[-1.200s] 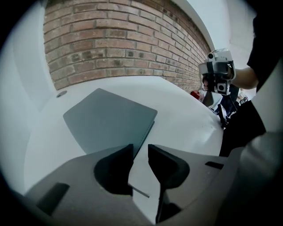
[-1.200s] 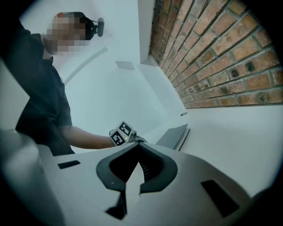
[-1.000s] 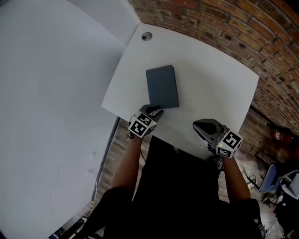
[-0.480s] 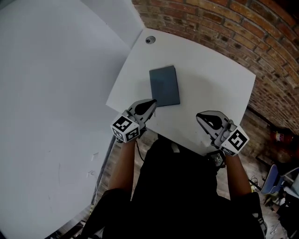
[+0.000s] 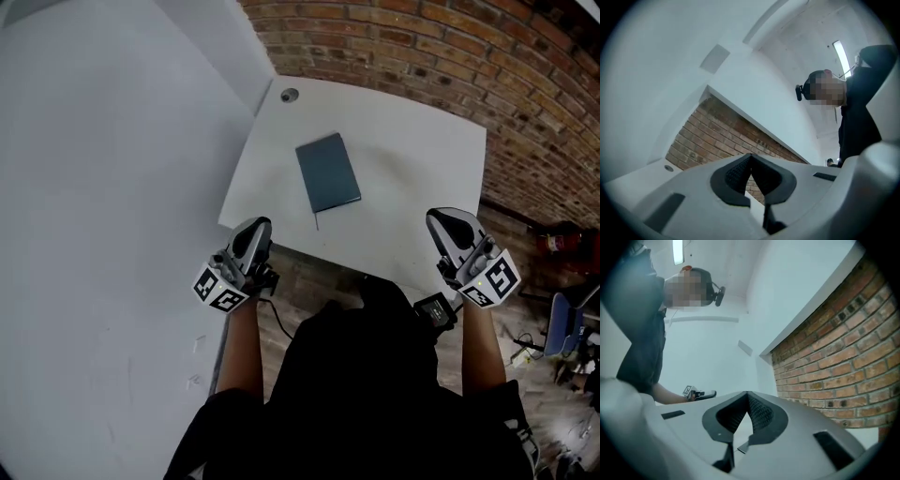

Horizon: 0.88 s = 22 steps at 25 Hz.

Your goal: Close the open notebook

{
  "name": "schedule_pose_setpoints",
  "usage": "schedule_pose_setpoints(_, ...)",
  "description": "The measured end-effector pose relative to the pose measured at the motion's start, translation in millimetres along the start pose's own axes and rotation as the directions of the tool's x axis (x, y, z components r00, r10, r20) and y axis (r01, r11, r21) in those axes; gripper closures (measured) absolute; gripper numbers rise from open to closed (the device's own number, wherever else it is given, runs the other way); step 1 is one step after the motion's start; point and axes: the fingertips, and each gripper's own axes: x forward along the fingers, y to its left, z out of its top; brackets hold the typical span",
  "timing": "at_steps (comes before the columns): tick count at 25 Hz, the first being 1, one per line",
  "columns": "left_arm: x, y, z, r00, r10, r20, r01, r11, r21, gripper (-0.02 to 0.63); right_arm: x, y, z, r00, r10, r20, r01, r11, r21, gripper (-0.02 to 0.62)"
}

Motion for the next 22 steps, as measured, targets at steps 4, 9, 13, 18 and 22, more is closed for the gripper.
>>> schedule_pose_setpoints(4, -54, -20, 21, 0.997, -0.055, 0.058, 0.057, 0.998, -0.032, 0.589, -23, 52, 5, 0.997, -0.075, 0.018, 0.075, 0.997, -0.007, 0.591)
schedule_pose_setpoints(9, -114, -53, 36, 0.989, -0.124, 0.078, 0.125, 0.992, -0.002, 0.589, -51, 134, -9, 0.995, -0.094, -0.018, 0.094, 0.996, -0.005, 0.591)
schedule_pose_setpoints(13, -140, -80, 21, 0.98, -0.191, 0.054, 0.193, 0.981, -0.032, 0.589, -80, 181, -20, 0.99, -0.141, -0.021, 0.141, 0.99, 0.031, 0.591)
schedule_pose_setpoints(18, -153, -117, 5, 0.967, -0.253, 0.015, 0.254, 0.965, -0.061, 0.589, -106, 221, -17, 0.988, -0.155, -0.008, 0.155, 0.987, 0.03, 0.591)
schedule_pose_setpoints(22, -157, -160, -9, 0.951, -0.296, -0.086, 0.297, 0.955, -0.001, 0.589, -122, 247, -22, 0.994, -0.103, -0.038, 0.104, 0.994, 0.021, 0.591)
